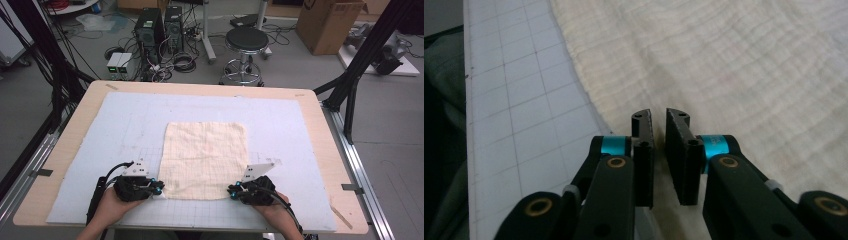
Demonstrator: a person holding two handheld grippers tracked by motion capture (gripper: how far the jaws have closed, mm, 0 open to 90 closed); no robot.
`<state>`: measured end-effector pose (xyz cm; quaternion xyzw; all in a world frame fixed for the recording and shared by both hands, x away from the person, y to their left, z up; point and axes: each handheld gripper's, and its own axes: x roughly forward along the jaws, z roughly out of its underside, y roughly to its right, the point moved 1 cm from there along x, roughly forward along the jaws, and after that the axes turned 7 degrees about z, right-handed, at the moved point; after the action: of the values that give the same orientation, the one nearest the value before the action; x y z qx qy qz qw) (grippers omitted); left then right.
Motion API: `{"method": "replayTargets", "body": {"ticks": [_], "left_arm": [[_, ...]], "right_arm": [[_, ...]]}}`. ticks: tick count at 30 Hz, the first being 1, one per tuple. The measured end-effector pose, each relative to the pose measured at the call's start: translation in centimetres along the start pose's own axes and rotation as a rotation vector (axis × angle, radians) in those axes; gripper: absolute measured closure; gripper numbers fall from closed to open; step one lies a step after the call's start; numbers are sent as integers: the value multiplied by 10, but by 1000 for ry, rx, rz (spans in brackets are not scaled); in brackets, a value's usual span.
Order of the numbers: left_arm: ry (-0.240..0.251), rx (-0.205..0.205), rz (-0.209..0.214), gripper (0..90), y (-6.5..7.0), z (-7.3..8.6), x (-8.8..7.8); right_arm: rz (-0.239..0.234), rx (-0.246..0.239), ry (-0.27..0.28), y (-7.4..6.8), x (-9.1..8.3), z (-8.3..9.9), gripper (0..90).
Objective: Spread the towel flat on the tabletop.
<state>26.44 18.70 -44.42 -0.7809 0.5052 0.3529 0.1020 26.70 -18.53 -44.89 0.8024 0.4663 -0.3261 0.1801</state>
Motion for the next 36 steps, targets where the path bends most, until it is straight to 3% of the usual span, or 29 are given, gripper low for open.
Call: {"method": "replayTargets", "body": {"ticks": [5, 18, 27, 36], "left_arm": [[10, -3, 4, 860, 3, 3, -7], [72, 1, -15, 863, 18, 16, -33], [57, 5, -23, 859, 25, 26, -34], [121, -9, -46, 729, 15, 16, -30]], "right_arm": [[-28, 28, 2, 2, -1, -1, 883], [-72, -13, 18, -19, -1, -9, 887], [-96, -14, 20, -30, -6, -6, 896], [-73, 37, 69, -20, -12, -9, 745]]}}
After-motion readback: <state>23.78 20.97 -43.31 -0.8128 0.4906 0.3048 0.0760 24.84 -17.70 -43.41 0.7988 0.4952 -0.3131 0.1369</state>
